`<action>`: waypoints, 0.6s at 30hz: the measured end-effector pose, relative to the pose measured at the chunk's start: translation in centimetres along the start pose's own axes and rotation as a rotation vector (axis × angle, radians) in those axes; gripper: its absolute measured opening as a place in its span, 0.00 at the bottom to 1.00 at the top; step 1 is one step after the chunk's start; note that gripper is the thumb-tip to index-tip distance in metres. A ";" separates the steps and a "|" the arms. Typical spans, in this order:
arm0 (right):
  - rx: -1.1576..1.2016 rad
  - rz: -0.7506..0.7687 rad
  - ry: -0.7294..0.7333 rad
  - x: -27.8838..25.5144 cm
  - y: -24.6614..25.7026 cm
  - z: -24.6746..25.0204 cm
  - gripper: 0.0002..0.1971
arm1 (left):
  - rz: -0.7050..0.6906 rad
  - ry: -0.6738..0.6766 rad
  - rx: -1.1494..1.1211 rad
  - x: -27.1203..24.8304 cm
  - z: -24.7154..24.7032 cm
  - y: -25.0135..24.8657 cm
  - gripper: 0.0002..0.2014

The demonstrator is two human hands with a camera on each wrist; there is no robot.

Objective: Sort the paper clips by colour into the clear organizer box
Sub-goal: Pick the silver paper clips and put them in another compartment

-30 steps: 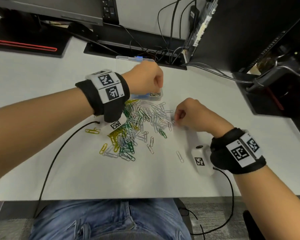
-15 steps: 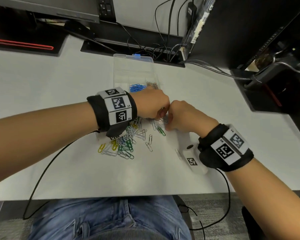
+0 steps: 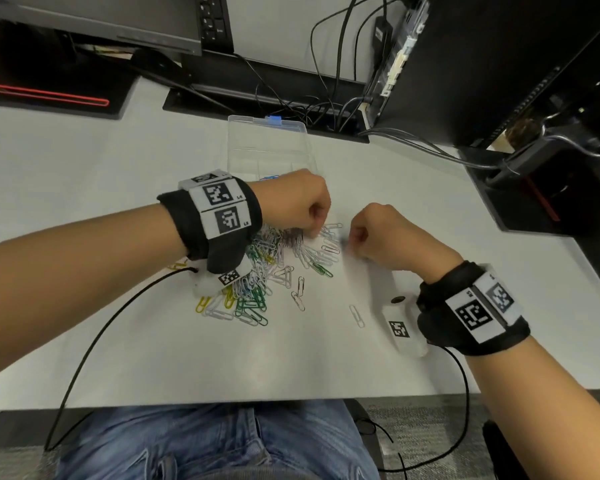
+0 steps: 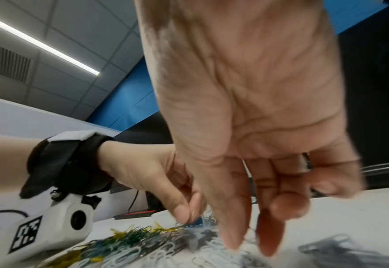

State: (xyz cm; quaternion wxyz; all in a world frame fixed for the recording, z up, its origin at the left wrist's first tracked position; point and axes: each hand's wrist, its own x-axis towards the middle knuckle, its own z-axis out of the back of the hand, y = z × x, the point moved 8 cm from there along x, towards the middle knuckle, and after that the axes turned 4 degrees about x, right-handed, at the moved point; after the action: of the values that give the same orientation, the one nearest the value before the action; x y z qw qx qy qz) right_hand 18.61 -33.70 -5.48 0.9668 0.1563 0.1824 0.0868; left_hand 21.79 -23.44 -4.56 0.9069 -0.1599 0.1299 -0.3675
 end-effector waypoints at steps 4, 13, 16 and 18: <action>0.133 0.133 -0.070 0.0 1.8 0.8 0.13 | 0.088 -0.288 -0.038 0.2 3.7 1.6 0.05; -0.060 0.154 0.040 1.8 3.3 -1.5 0.11 | 0.359 -0.378 -0.047 1.4 4.8 6.1 0.05; -0.093 0.110 0.069 1.6 3.0 -1.6 0.05 | 0.337 -0.381 -0.059 0.8 5.0 6.1 0.06; -0.141 0.096 0.104 1.4 2.9 -1.9 0.02 | 0.302 -0.380 -0.047 0.2 5.0 5.7 0.06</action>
State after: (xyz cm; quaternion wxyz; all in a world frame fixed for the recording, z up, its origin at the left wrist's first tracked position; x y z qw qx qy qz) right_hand 18.87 -30.16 -6.63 0.9594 0.0918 0.2183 0.1535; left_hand 27.23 -18.70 -2.20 0.9558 -0.2258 -0.0121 -0.1880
